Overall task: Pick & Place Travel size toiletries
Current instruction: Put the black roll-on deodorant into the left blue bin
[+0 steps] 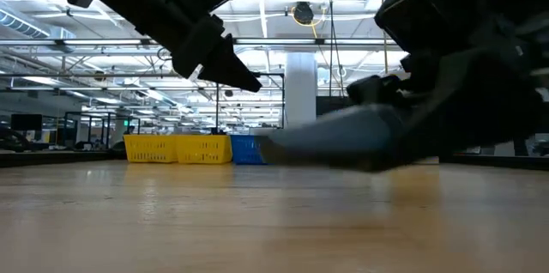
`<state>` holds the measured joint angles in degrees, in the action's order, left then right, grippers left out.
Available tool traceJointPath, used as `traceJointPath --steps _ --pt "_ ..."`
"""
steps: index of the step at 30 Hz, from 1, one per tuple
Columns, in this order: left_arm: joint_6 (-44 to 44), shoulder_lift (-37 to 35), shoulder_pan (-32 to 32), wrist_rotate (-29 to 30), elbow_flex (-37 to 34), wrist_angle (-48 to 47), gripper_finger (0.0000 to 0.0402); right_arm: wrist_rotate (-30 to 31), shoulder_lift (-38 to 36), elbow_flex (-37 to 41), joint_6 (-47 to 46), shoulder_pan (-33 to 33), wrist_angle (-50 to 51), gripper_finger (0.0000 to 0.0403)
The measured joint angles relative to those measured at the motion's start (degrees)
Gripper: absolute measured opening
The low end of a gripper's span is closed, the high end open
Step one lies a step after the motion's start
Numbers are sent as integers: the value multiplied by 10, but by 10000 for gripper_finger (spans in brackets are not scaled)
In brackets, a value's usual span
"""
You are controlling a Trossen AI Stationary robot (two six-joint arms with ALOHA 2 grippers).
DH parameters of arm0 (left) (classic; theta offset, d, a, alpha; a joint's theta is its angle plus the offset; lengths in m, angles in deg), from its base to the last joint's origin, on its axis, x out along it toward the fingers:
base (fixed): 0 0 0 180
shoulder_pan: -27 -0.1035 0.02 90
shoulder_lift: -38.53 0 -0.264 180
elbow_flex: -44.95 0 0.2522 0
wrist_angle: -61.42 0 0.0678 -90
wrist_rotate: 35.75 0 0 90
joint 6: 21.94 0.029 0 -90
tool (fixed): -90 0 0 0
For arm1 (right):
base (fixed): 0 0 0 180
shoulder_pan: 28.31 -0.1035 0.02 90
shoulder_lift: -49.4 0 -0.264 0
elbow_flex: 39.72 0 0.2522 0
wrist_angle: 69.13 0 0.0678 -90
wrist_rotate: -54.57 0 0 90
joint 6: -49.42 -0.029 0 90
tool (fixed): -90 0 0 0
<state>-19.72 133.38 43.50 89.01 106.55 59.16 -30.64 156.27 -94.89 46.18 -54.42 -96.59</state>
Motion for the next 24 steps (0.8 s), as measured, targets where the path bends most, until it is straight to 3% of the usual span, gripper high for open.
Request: traceJointPath --steps 3,6,11,15,20,24 --pt "64 0 -4 0 0 4 31 -5 0 32 8 18 -112 203" --pt "154 0 -3 -3 0 3 36 -47 0 80 9 52 -267 209" --pt "307 0 18 -85 0 37 91 -150 0 143 -8 112 -467 209" --pt "365 0 24 -194 0 112 172 -186 -24 150 -9 134 -461 210" --pt "350 3 16 -275 0 262 277 -204 -25 145 -2 134 -484 211" --pt "333 5 8 -308 0 318 335 -203 -26 138 -2 134 -485 211"
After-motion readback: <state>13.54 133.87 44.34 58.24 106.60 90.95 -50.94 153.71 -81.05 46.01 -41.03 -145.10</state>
